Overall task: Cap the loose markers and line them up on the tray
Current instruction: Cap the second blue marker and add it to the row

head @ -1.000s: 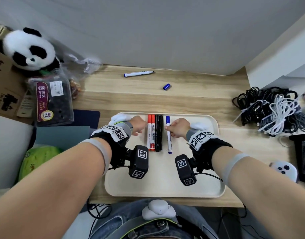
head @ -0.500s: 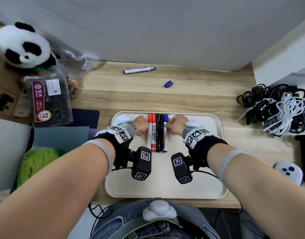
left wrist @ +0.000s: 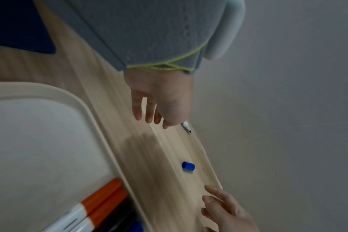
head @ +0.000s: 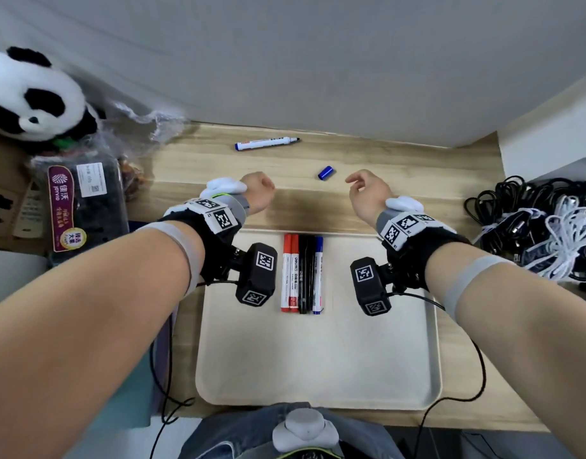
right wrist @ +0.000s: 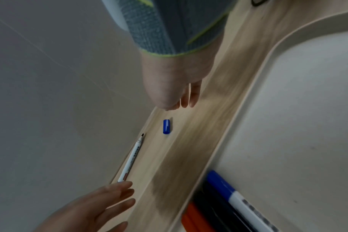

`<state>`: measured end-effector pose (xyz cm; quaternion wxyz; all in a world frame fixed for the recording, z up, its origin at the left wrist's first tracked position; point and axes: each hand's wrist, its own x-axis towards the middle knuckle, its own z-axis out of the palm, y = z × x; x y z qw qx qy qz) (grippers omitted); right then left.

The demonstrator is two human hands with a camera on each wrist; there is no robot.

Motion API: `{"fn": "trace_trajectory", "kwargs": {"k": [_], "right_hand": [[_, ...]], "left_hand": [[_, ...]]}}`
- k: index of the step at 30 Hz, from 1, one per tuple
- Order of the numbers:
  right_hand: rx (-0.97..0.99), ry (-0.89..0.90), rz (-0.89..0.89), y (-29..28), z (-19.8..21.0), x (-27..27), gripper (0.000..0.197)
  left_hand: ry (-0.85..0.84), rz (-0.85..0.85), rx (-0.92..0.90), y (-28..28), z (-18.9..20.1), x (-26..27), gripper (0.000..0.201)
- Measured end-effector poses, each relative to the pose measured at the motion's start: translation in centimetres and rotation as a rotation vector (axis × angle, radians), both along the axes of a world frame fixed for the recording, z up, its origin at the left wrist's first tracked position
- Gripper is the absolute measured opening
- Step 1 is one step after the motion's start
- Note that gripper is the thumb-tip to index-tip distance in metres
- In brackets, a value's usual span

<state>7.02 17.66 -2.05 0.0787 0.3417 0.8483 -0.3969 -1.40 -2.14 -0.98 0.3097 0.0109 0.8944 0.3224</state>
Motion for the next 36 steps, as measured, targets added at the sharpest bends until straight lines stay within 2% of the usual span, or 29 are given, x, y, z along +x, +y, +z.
{"fn": "trace_trajectory", "kwargs": {"k": [6, 9, 12, 16, 20, 25, 29, 31, 34, 36], "right_hand": [[-0.052, -0.117, 0.145, 0.5, -1.7, -3.3, 0.05], [-0.034, -0.086, 0.178, -0.1, -2.9, -4.1, 0.054], [-0.048, -0.042, 0.149, -0.2, -3.6, -5.0, 0.046], [-0.007, -0.011, 0.14, 0.0, -4.1, -5.6, 0.033], [0.044, -0.047, 0.163, 0.4, -4.2, -5.3, 0.022], [0.083, -0.106, 0.184, 0.4, -4.1, -3.5, 0.018], [0.051, -0.151, 0.183, 0.0, -3.7, -1.7, 0.021], [-0.021, -0.133, 0.137, -0.3, -3.6, -0.8, 0.023], [-0.24, -0.072, 0.004, -1.1, -3.5, 0.5, 0.021], [-0.361, -0.032, -0.074, -1.5, -3.1, 1.2, 0.019]], "left_hand": [[0.075, -0.067, -0.198, 1.3, -1.2, -3.7, 0.033], [0.151, -0.101, -0.252, 1.7, -2.1, -4.9, 0.033], [0.244, -0.185, -0.294, 2.2, -2.8, -6.1, 0.034], [0.331, -0.204, -0.265, 2.9, -2.9, -7.1, 0.044], [0.3, -0.23, -0.326, 3.1, -2.9, -6.7, 0.051], [0.375, -0.357, -0.445, 2.0, -3.3, -4.1, 0.04], [0.324, -0.43, -0.545, 1.4, -3.6, -2.1, 0.032], [0.27, -0.401, -0.502, 1.1, -3.5, -1.0, 0.028], [0.16, -0.313, -0.285, 1.2, -2.6, 0.7, 0.024], [0.13, -0.321, -0.156, 1.5, -1.8, 1.8, 0.026]]}}
